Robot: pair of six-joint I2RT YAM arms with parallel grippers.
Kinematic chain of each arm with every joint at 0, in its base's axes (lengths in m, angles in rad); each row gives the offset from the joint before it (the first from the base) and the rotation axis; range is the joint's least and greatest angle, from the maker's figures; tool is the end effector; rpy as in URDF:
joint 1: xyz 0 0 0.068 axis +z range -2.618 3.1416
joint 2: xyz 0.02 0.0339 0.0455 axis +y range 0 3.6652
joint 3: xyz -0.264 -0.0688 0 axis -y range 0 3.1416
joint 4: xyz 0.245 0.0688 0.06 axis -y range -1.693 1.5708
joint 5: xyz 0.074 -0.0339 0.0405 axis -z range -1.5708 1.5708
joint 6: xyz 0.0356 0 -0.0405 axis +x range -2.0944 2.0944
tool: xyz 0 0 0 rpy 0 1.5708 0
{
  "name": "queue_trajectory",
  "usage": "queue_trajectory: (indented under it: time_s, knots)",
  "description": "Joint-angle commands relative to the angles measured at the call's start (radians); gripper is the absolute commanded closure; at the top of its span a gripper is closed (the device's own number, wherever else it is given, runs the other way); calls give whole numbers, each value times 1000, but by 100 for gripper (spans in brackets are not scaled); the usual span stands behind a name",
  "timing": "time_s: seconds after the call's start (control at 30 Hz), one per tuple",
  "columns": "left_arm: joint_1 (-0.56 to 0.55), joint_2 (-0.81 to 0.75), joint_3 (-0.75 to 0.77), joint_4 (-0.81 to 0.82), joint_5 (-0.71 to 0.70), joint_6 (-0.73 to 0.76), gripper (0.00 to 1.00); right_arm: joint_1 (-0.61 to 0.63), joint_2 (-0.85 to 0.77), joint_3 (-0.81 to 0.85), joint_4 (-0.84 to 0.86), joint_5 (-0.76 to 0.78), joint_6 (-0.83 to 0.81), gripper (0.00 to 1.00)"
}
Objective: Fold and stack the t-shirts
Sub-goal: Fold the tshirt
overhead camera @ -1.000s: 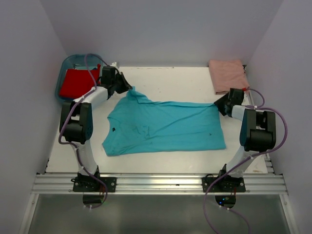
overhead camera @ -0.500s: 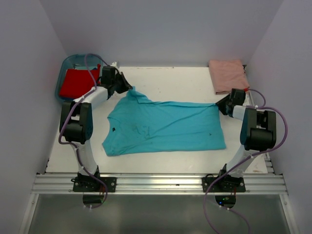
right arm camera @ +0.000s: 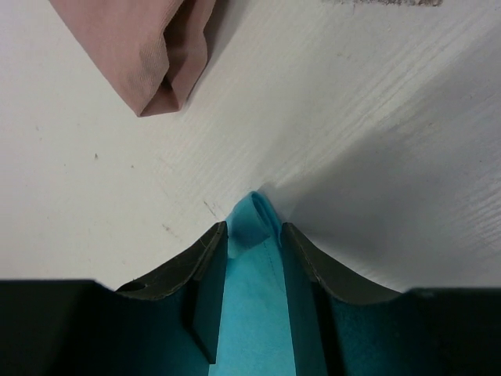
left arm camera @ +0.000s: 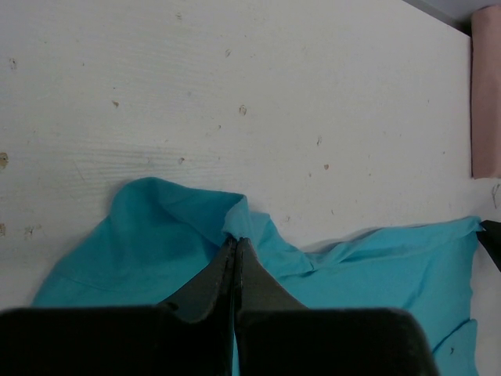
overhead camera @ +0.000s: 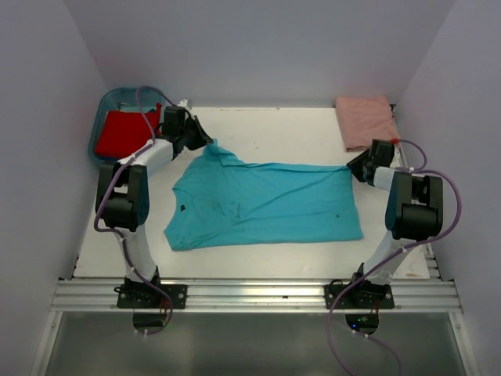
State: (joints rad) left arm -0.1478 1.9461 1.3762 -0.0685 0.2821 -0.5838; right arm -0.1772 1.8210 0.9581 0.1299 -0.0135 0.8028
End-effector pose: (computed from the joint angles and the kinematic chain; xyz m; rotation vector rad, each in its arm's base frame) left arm 0.4360 -0.0749 0.2130 -0.3324 2.2497 -0.7091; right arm 0.3660 -0.0650 0.1488 1.0890 2.0566 0.3338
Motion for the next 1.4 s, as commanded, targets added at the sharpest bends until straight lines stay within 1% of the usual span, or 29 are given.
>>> queue_trajectory:
  time_s: [0.0, 0.07, 0.23, 0.57, 0.67, 0.77, 0.8, 0.83, 0.9, 1.0, 1.07, 1.2, 1.33, 1.37]
  knots:
    - [10, -36, -14, 52, 19, -8, 100, -4, 21, 44, 27, 18, -19, 62]
    - [10, -36, -14, 52, 20, -7, 100, -5, 34, 47, 33, 18, -19, 63]
    - [10, -39, -14, 52, 17, -5, 100, -4, 46, 59, 39, 18, -19, 69]
    - [10, -41, -19, 49, 19, -4, 100, -5, 28, 50, 53, 18, -28, 89]
    - [10, -44, -19, 50, 17, -4, 100, -4, 6, 51, 45, 20, -39, 92]
    - [10, -44, -19, 49, 15, -1, 100, -4, -5, 57, 36, 26, -48, 91]
    - [10, -44, -19, 49, 17, 1, 100, -4, -5, 71, 19, 27, -56, 82]
    - [10, -42, -20, 49, 17, 1, 100, -4, 3, 80, 8, 27, -57, 77]
    - [10, -41, -19, 52, 17, -1, 100, -5, 8, 94, -6, 24, -62, 70]
    - [10, -41, -19, 49, 17, -1, 100, -4, 11, 94, -1, 29, -63, 67]
    - [10, -41, -19, 52, 17, -1, 100, -4, 15, 99, -3, 29, -63, 67]
    - [10, -42, -17, 49, 17, -1, 100, -4, 26, 114, -7, 24, -67, 70]
    - [10, -44, -19, 49, 12, 1, 100, -4, 32, 114, -9, 20, -67, 77]
    - [10, -44, -19, 49, 14, 1, 100, -4, 35, 113, -7, 18, -65, 81]
